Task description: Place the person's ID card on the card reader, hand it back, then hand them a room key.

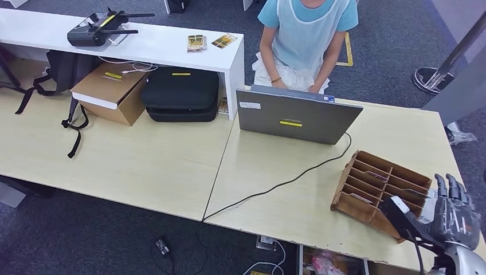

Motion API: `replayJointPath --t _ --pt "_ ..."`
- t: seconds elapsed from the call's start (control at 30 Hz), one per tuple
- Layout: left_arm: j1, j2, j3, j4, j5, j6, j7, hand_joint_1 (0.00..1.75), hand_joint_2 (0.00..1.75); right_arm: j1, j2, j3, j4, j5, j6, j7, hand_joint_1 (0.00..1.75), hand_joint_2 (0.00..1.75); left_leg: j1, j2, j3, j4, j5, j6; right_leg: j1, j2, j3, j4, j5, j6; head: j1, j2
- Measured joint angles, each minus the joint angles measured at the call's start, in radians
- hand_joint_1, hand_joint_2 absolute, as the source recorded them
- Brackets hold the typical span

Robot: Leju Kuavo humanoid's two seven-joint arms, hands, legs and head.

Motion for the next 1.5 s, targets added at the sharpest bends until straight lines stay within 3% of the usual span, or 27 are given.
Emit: replayJointPath --t 0.57,0.73,0.8,0.9,1.13,1.2,1.5 --pt "-0.002 0.000 0.031 0.000 0.020 0.000 0.000 0.00 0.00 -0.060 -0.053 0.027 0.071 -0.045 0.009 0.005 0.16 1.75 0.000 0.000 0.000 0.000 0.000 0.000 0.000 0.000 0.000 0.000 0.000 0.000 0.000 0.000" --pt "-0.003 -0.001 0.041 0.000 0.023 0.000 0.000 0.00 0.00 -0.088 -0.063 0.043 0.100 -0.053 0.010 0.001 0.25 1.75 0.000 0.000 0.000 0.000 0.000 0.000 0.000 0.000 0.000 0.000 0.000 0.000 0.000 0.000" --pt "-0.003 -0.002 0.044 0.000 0.026 0.000 0.000 0.00 0.00 -0.094 -0.067 0.050 0.109 -0.053 0.010 0.000 0.48 1.75 0.000 0.000 0.000 0.000 0.000 0.000 0.000 0.000 0.000 0.000 0.000 0.000 0.000 0.000" --pt "-0.003 -0.002 0.049 0.000 0.031 0.000 0.000 0.00 0.00 -0.101 -0.073 0.062 0.121 -0.054 0.010 -0.001 1.11 1.75 0.000 0.000 0.000 0.000 0.000 0.000 0.000 0.000 0.000 0.000 0.000 0.000 0.000 0.000" --pt "-0.004 -0.003 0.065 0.000 0.041 0.000 0.000 0.00 0.00 -0.128 -0.084 0.092 0.152 -0.060 0.021 0.000 1.67 1.75 0.000 0.000 0.000 0.000 0.000 0.000 0.000 0.000 0.000 0.000 0.000 0.000 0.000 0.000" --pt "-0.004 -0.003 0.070 0.000 0.046 0.000 0.000 0.00 0.00 -0.136 -0.088 0.101 0.160 -0.065 0.022 0.000 1.75 1.75 0.000 0.000 0.000 0.000 0.000 0.000 0.000 0.000 0.000 0.000 0.000 0.000 0.000 0.000" --pt "-0.005 -0.003 0.091 0.000 0.059 0.000 0.000 0.00 0.00 -0.173 -0.114 0.132 0.205 -0.096 0.012 -0.006 1.75 1.75 0.000 0.000 0.000 0.000 0.000 0.000 0.000 0.000 0.000 0.000 0.000 0.000 0.000 0.000"
